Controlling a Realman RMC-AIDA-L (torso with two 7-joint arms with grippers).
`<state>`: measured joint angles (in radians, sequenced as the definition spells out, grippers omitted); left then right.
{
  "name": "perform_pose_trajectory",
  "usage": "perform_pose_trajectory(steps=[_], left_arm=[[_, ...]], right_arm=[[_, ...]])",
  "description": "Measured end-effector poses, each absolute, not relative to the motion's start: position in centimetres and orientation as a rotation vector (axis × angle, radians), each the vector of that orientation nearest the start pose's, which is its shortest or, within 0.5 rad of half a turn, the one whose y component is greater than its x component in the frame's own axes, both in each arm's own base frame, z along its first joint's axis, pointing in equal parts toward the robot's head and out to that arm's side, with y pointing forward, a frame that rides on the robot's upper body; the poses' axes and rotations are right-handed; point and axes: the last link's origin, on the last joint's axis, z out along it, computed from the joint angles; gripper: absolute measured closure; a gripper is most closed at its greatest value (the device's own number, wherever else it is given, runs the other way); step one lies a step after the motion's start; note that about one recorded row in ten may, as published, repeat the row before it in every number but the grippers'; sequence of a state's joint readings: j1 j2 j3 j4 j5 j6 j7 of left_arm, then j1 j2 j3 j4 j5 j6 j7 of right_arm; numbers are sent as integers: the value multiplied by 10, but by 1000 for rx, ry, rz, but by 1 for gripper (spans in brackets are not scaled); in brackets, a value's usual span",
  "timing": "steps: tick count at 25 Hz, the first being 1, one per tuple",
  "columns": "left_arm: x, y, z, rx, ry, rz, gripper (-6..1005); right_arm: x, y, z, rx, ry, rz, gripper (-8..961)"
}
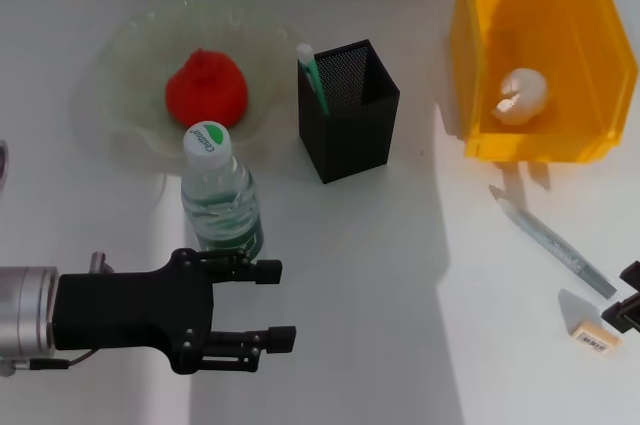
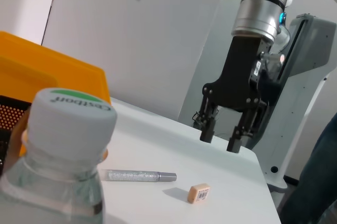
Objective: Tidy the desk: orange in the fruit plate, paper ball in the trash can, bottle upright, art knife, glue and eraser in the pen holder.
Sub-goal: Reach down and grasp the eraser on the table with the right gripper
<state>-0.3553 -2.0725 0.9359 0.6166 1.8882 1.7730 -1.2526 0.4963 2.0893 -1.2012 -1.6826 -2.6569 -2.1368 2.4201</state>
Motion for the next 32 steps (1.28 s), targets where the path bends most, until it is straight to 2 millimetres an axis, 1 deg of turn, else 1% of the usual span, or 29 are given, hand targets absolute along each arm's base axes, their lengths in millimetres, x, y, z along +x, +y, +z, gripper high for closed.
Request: perform_pose_trajectory(steps=[1, 4, 6, 8, 10, 18, 25, 32], left_arm=[[-276, 246, -25, -2984, -581, -855, 230], [-275, 248, -26, -2984, -580, -853, 230], [-274, 249, -26, -2985, -576, -852, 230], [-274, 249, -26, -2985, -575, -852, 230], [-274, 249, -26, -2985, -576, -853, 230], [-274, 248, -28, -2986, -595, -861, 230], [-274, 248, -28, -2986, -595, -861, 231], [-274, 248, -28, -2989, -593, -862, 231]], right_arm=[[192, 280, 67, -2713, 1000, -771, 432], [202, 277, 65, -2675, 1021, -823, 432], [208, 277, 60, -2649, 1006, -855, 431], [209, 277, 58, -2641, 996, -867, 431], [212, 277, 50, -2631, 980, -913, 432], [219, 278, 35, -2643, 976, -950, 438], [221, 279, 22, -2653, 942, -977, 529], [223, 281, 13, -2646, 934, -988, 620]])
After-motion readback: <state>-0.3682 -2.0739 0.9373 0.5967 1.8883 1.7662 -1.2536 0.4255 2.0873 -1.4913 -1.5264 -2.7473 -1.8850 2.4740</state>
